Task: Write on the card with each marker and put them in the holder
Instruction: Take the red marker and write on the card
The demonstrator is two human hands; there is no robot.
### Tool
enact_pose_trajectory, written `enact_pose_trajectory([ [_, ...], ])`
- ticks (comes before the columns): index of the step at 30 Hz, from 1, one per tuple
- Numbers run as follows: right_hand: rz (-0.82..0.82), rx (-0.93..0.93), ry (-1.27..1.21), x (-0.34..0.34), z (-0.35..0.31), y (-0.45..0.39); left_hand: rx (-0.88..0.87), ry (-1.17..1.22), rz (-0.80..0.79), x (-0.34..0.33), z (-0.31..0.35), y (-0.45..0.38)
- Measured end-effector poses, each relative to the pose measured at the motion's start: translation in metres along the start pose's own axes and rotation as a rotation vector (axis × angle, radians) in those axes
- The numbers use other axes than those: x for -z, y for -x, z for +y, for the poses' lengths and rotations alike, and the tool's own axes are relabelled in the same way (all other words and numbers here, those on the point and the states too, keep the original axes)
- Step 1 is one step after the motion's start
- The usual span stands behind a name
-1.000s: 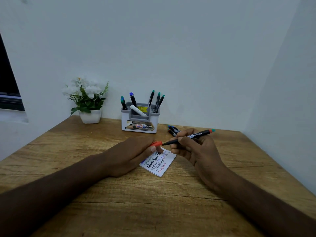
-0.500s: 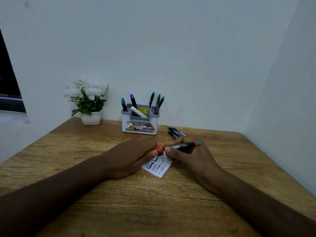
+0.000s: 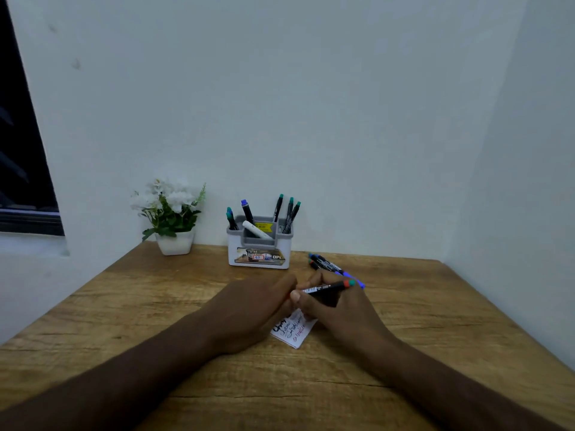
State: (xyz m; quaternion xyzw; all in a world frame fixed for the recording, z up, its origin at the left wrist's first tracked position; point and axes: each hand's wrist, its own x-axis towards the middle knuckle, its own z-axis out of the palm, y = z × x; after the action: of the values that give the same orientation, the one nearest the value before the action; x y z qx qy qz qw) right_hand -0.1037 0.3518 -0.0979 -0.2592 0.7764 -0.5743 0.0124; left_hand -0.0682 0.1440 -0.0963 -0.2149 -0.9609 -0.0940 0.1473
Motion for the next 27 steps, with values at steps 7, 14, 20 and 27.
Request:
enact_pose_trajectory([
  [7,-0.109,0.051,0.118,0.002,0.006,0.008,0.174,0.342,0.348,0.01,-0.017,-0.013],
  [14,-0.128,0.116,0.236,0.003,0.006,0.009,0.367,0.414,0.598,0.069,-0.046,-0.059],
  [20,-0.16,0.132,0.238,0.005,0.007,0.009,0.614,0.083,0.575,0.1,-0.084,-0.108],
  [27,-0.168,0.137,0.233,0.005,0.01,0.007,0.802,-0.152,0.304,0.092,-0.094,-0.135],
])
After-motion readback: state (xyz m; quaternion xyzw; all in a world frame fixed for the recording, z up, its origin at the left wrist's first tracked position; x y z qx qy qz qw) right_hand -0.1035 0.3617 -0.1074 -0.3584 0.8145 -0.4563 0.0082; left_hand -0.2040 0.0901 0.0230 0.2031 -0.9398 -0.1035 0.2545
